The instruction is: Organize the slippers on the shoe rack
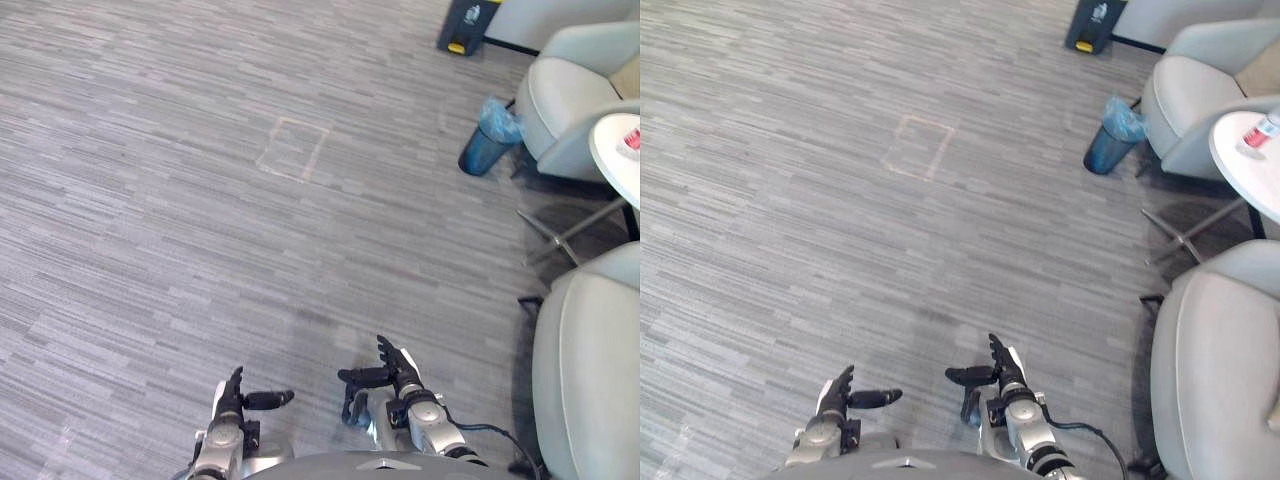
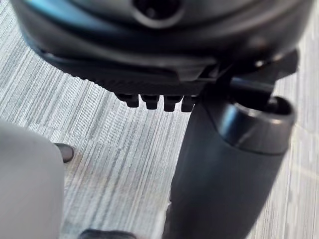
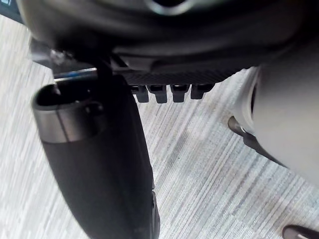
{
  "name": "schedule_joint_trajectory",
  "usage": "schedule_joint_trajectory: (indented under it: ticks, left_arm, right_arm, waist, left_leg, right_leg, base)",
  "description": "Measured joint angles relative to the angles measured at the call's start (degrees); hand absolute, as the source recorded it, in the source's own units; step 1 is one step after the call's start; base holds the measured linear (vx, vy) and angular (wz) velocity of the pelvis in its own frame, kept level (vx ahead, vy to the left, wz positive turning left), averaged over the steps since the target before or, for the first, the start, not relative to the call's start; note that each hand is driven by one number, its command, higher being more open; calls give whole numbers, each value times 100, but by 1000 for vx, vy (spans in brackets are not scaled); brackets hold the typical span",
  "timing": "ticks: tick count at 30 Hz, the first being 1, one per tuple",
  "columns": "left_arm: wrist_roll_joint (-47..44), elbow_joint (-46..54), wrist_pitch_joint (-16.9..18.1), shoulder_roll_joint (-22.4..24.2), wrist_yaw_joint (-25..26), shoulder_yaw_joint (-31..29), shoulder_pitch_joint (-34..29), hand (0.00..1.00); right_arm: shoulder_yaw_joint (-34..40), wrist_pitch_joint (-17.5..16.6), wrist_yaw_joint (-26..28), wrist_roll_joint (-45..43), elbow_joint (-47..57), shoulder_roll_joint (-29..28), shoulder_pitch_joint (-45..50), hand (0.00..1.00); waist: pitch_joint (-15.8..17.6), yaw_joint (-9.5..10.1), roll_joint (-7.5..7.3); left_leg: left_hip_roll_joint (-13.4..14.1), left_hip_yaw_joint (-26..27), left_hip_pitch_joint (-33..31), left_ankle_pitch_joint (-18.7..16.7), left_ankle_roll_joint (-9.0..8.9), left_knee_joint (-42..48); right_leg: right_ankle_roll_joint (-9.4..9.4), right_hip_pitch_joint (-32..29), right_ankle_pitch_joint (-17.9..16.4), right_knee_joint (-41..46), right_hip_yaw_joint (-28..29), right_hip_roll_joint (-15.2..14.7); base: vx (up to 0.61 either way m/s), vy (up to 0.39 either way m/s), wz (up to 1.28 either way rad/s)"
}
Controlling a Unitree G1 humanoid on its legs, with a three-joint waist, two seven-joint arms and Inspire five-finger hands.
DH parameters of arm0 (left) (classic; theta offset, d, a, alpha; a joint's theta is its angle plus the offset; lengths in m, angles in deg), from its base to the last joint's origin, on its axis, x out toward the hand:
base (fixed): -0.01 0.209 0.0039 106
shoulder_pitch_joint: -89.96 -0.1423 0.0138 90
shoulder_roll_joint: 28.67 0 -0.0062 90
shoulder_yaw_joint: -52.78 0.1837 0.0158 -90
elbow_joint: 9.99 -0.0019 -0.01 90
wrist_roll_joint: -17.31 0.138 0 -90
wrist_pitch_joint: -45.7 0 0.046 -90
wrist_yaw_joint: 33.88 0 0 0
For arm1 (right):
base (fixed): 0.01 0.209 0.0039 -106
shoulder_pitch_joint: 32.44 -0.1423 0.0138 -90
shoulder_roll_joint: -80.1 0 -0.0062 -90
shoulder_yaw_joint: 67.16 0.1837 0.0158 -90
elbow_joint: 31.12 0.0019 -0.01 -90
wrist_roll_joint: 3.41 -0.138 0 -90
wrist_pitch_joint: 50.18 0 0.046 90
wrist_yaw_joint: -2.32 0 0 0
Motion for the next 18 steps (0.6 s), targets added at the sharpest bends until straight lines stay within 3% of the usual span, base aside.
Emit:
schedule_joint_trajectory:
  ticks: [1, 2, 3, 4, 5, 6, 7, 8, 10, 11, 12, 13, 14, 16, 18]
  left_arm:
    - [37, -5, 0, 28, -68, 6, -36, 100]
    - [68, -12, -4, 64, -66, 5, -55, 100]
    - [137, -23, -4, 110, -71, -42, -52, 100]
    - [144, 21, -5, 124, -99, -159, -27, 100]
    - [146, 123, -4, 185, -101, -344, -51, 100]
    - [130, 286, -2, 239, -89, -544, -107, 100]
    - [127, 473, 3, 252, -19, -683, -154, 100]
    - [129, 522, 7, 243, -13, -682, -150, 100]
    - [129, 570, 78, 231, -24, -668, -103, 100]
    - [129, 575, 78, 229, -27, -666, -82, 100]
    - [128, 586, 72, 214, -28, -658, 11, 100]
    - [115, 590, 77, 205, -12, -641, 8, 100]
    - [125, 569, 82, 105, 15, -579, 26, 100]
    - [125, 520, 110, 26, 33, -464, -3, 100]
    - [34, 423, 46, 13, 33, -479, -15, 100]
  right_arm:
    - [52, 22, -4, 1, -23, 16, -1, 100]
    - [67, 22, -2, 1, -21, 28, 18, 100]
    - [154, 44, -3, 0, -2, 33, 80, 100]
    - [175, 98, -4, 1, 89, 37, 161, 100]
    - [174, 130, -6, 0, 174, 39, 241, 100]
    - [167, 144, -6, -2, 222, 6, 328, 100]
    - [143, 153, -10, -4, 231, -71, 406, 100]
    - [125, 159, -10, -4, 213, -87, 405, 100]
    - [72, 164, -11, -3, 169, -69, 261, 100]
    - [73, 166, -12, -3, 168, -70, 236, 100]
    - [72, 166, -35, -2, 154, -64, 176, 100]
    - [63, 168, -51, 0, 84, -54, 157, 100]
    - [-32, 171, -81, 12, -54, -95, 148, 100]
    - [-135, 173, -70, 75, -135, -107, 124, 100]
    - [-147, 172, -70, 192, -150, -112, 94, 100]
  waist:
    - [-30, -46, 49]
    - [-62, -72, 90]
    - [-102, -112, 162]
    - [-97, -111, 183]
    - [-106, -53, 214]
    - [-108, 4, 226]
    - [-136, 120, 194]
    - [-157, 147, 161]
    - [-143, 251, 84]
    - [-131, 257, 95]
    - [-85, 263, 81]
    - [-77, 294, 45]
    - [-211, 311, -213]
    - [-229, 325, -237]
    - [-240, 335, -197]
  left_leg:
    - [43, -41, 75, 52, -41, 131]
    - [78, -70, 57, 54, -57, 270]
    - [186, -194, -237, 52, -277, 1163]
    - [291, -232, -755, 190, -733, 2423]
    - [453, -155, -1232, 265, -1013, 3602]
    - [633, 69, -1588, 250, -1045, 4492]
    - [857, 555, -2033, 136, -848, 5053]
    - [871, 770, -2204, 69, -740, 4972]
    - [712, 1334, -2618, -100, -419, 3658]
    - [653, 1380, -2674, -88, -382, 3342]
    - [469, 1458, -2872, 148, -201, 2403]
    - [301, 1436, -2900, 921, 111, 1931]
    - [46, 1544, -2679, 842, 212, 1723]
    - [4, 1551, -2567, 659, 351, 1779]
    - [-33, 1544, -2250, 333, 365, 1729]
  right_leg:
    - [-124, -53, -428, 455, -5, -11]
    - [-163, -9, -535, 508, -48, 8]
    - [-194, 290, -699, 354, -183, 85]
    - [-201, 635, -754, 113, -286, 161]
    - [-216, 978, -764, -162, -336, 296]
    - [-242, 1307, -773, -408, -338, 417]
    - [-275, 1756, -793, -721, -316, 501]
    - [-272, 1904, -791, -844, -276, 500]
    - [-221, 2217, -761, -1092, -90, 387]
    - [-215, 2264, -760, -1117, -83, 350]
    - [-112, 2418, -786, -1142, -77, 235]
    - [22, 2548, -822, -1139, -65, 145]
    - [238, 2542, -742, -1134, -21, -83]
    - [442, 2652, -319, -1107, 83, -119]
    - [534, 2565, -181, -378, 102, -213]
  base:
    - [366, -216, 2]
    - [393, -216, 21]
    - [399, -202, 44]
    - [579, -282, 50]
    - [550, -232, 31]
    - [525, -172, 1]
    - [428, -100, -14]
    - [436, -41, -29]
    - [452, 54, -43]
    - [462, 150, -35]
    - [466, 209, -25]
    - [588, 221, -15]
    - [506, 182, -1]
    - [515, 207, 17]
    - [591, 275, 16]
